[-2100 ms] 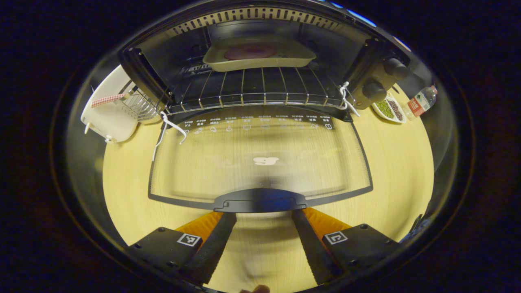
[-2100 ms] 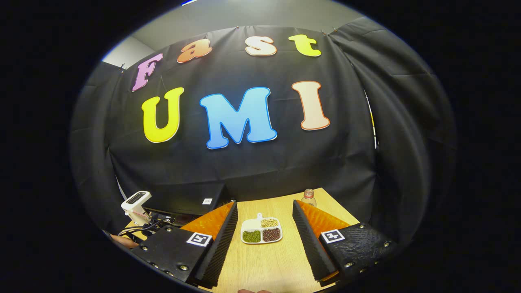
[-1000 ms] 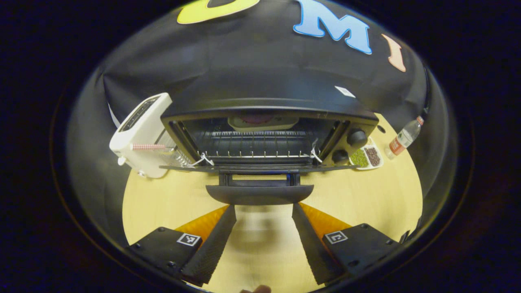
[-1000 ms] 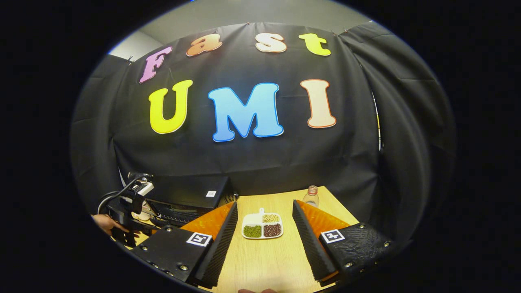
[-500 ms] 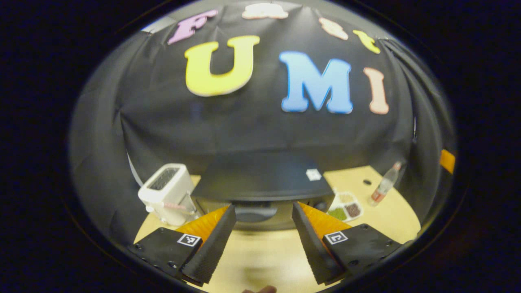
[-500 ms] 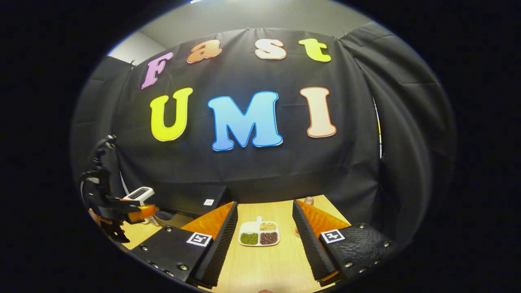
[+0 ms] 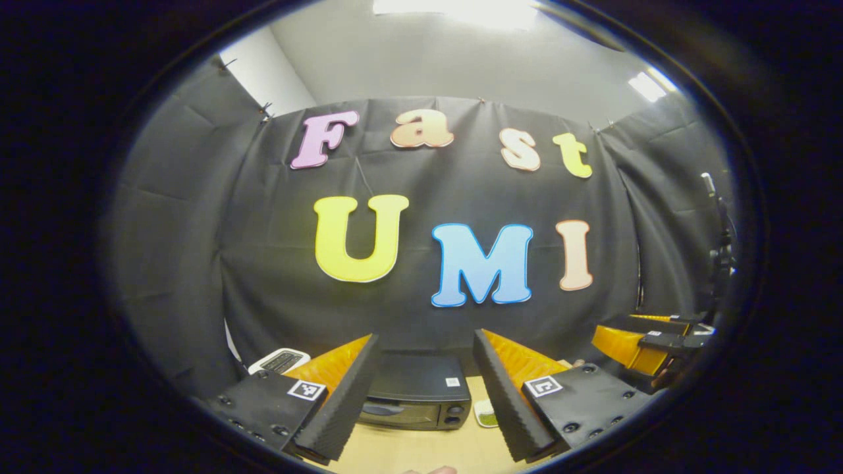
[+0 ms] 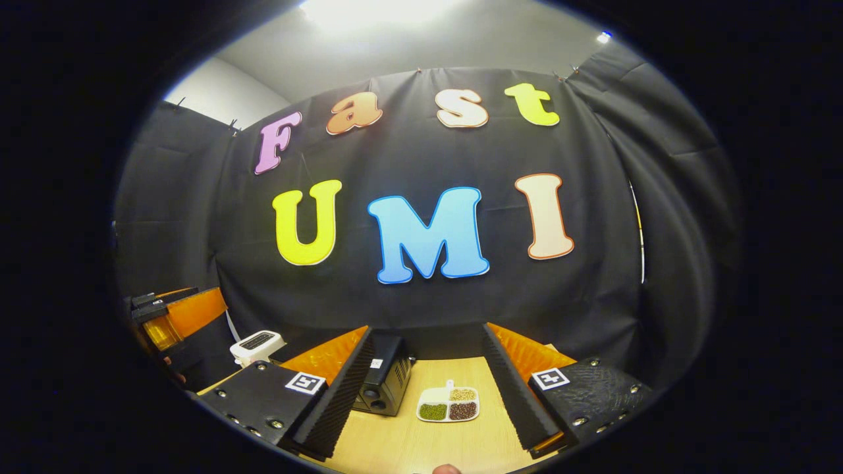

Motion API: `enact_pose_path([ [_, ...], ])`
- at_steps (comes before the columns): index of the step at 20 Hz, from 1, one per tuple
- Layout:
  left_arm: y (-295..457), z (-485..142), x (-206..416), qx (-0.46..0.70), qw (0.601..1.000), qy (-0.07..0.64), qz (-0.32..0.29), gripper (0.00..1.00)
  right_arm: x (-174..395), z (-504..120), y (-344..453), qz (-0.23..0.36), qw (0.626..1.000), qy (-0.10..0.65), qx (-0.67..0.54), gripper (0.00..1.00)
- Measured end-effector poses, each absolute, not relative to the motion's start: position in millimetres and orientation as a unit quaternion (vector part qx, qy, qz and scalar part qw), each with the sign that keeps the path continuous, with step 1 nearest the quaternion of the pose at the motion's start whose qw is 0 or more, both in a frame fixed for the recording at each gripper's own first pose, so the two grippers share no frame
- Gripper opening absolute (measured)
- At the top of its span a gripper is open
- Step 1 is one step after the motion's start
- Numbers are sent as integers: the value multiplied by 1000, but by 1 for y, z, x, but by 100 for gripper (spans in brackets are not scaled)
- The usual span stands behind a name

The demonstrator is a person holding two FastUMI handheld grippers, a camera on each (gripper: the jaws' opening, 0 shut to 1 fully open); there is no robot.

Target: Open the electric oven with the left hand, put the food in, and close the electric oven.

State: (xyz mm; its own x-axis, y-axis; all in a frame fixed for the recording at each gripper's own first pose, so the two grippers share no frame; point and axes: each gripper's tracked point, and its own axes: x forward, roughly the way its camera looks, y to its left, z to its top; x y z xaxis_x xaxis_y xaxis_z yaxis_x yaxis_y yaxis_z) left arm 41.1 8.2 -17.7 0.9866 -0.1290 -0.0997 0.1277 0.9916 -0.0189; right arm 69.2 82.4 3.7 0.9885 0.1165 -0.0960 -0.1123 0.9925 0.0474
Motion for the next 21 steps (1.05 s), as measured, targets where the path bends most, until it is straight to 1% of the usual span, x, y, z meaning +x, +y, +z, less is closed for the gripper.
enact_pose_path([
  [3, 18, -20, 41, -8, 996, 60, -72, 97, 59, 11, 86, 41, 998, 45, 10, 98],
  [6, 29, -20, 40, -5, 995, 61, -75, 97, 53, 17, 98, 42, 998, 45, 17, 98],
  [10, 36, -20, 34, -2, 994, 63, -83, 97, 44, 23, 99, 27, 999, 38, 13, 98],
  [11, 37, -20, 35, -1, 994, 65, -86, 94, 41, 23, 100, 24, 999, 39, 11, 98],
  [12, 38, -19, 34, 0, 994, 64, -90, 97, 40, 23, 102, 24, 999, 39, 9, 98],
  [13, 39, -17, 32, 1, 994, 61, -92, 98, 38, 23, 103, 22, 999, 39, 7, 98],
  [17, 44, -11, 28, 3, 993, 55, -105, 98, 31, 23, 108, 15, 999, 40, 13, 98],
  [18, 46, -11, 26, 2, 993, 56, -107, 94, 28, 23, 108, 12, 999, 41, 13, 98],
  [20, 46, -15, 23, -1, 992, 60, -115, 94, 21, 23, 108, 6, 999, 42, 10, 98],
  [21, 44, -18, 20, -4, 991, 62, -120, 91, 18, 24, 106, 3, 999, 41, 7, 98],
])
